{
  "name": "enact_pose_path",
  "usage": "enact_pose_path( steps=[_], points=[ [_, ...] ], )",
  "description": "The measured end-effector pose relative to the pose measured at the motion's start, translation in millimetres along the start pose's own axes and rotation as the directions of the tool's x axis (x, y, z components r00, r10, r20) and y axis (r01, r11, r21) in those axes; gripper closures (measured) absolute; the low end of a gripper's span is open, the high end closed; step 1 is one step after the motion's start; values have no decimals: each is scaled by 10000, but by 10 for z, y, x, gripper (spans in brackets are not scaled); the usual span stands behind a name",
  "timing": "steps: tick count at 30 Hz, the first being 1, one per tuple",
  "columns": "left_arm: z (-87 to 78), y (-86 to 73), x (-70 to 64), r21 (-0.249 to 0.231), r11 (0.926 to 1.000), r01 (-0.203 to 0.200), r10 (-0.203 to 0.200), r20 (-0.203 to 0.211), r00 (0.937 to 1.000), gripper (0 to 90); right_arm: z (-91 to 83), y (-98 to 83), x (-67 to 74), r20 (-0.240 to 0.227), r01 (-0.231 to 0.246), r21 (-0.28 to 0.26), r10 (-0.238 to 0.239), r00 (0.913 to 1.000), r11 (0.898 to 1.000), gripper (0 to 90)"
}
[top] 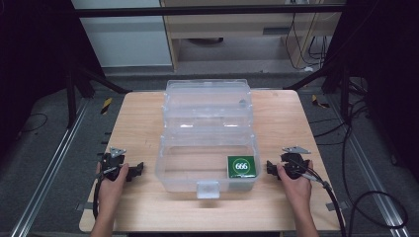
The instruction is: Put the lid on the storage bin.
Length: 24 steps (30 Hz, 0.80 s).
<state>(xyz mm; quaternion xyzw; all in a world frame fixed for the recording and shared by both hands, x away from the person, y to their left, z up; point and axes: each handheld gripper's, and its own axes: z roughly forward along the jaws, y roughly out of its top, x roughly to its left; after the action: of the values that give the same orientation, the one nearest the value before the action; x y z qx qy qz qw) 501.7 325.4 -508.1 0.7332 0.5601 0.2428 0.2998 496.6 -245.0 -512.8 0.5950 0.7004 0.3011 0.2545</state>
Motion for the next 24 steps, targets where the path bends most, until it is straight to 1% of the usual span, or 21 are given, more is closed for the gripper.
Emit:
enact_pose_path(
  steps=[4, 7, 9, 10, 12, 13, 15, 16, 17, 18, 19, 20, 21, 22, 23, 24],
  points=[
    [-2, -2, -1, -4, 9999, -171, 171, 208, 9996, 0, 0, 0, 0, 0, 2, 4, -2, 10000, 10000, 4],
    [-5, -1, -17, -37, 9989, -458, 459, 421, 9981, 0, -1, -1, -1, -16, 20, 3, -20, 10000, 10000, 4],
    [-7, 6, -36, -140, 9979, -637, 643, 545, 9964, 19, -1, 0, -5, -51, 50, 10, -50, 10000, 10000, 4],
    [-10, 14, -45, -189, 9967, -785, 795, 568, 9952, 26, 1, 1, -8, -82, 87, 5, -87, 9999, 10000, 4],
    [-36, 35, -60, -356, 9942, -1012, 1026, 410, 9939, 27, 2, 3, -14, -134, 133, -3, -133, 9998, 9999, 4],
    [-36, 35, -60, -356, 9942, -1012, 1026, 410, 9939, 23, 1, 2, -16, -155, 166, -2, -166, 9997, 9999, 8],
    [-81, 60, -67, -657, 9908, -1181, 1206, 356, 9921, 27, -3, 0, -14, -176, 190, -22, -190, 9997, 9998, 19],
    [-136, 81, -68, -910, 9877, -1274, 1318, 442, 9903, 30, -16, -7, -11, -254, 315, -142, -318, 9992, 9994, 50],
    [-165, 92, -67, -962, 9857, -1387, 1434, 442, 9887, 30, -26, -12, -2, -244, 394, -198, -398, 9989, 9990, 66],
    [-165, 92, -67, -962, 9857, -1387, 1434, 442, 9887, 30, -36, -14, 5, -189, 550, -280, -555, 9983, 9981, 84],
    [-230, 122, -60, -1019, 9819, -1597, 1651, 469, 9852, 29, -50, -6, 9, -64, 893, -313, -896, 9960, 9955, 102],
    [-269, 143, -60, -1169, 9805, -1581, 1660, 607, 9843, 29, -69, 14, 17, 82, 1228, -228, -1227, 9924, 9922, 110],
    [-269, 143, -60, -1169, 9805, -1581, 1660, 607, 9843, 29, -93, 43, 16, 259, 1482, -168, -1477, 9887, 9888, 113],
    [-312, 175, -56, -1267, 9788, -1612, 1726, 852, 9813, 29, -93, 43, 16, 259, 1482, -168, -1477, 9887, 9888, 113],
    [-443, 246, -46, -1496, 9738, -1711, 1880, 1073, 9763, 30, -155, 117, 18, 444, 2023, -112, -2016, 9785, 9793, 118],
    [-518, 276, -43, -1658, 9690, -1831, 2042, 1202, 9715, 32, -197, 152, 23, 544, 2315, -61, -2308, 9715, 9728, 118]
  ],
)
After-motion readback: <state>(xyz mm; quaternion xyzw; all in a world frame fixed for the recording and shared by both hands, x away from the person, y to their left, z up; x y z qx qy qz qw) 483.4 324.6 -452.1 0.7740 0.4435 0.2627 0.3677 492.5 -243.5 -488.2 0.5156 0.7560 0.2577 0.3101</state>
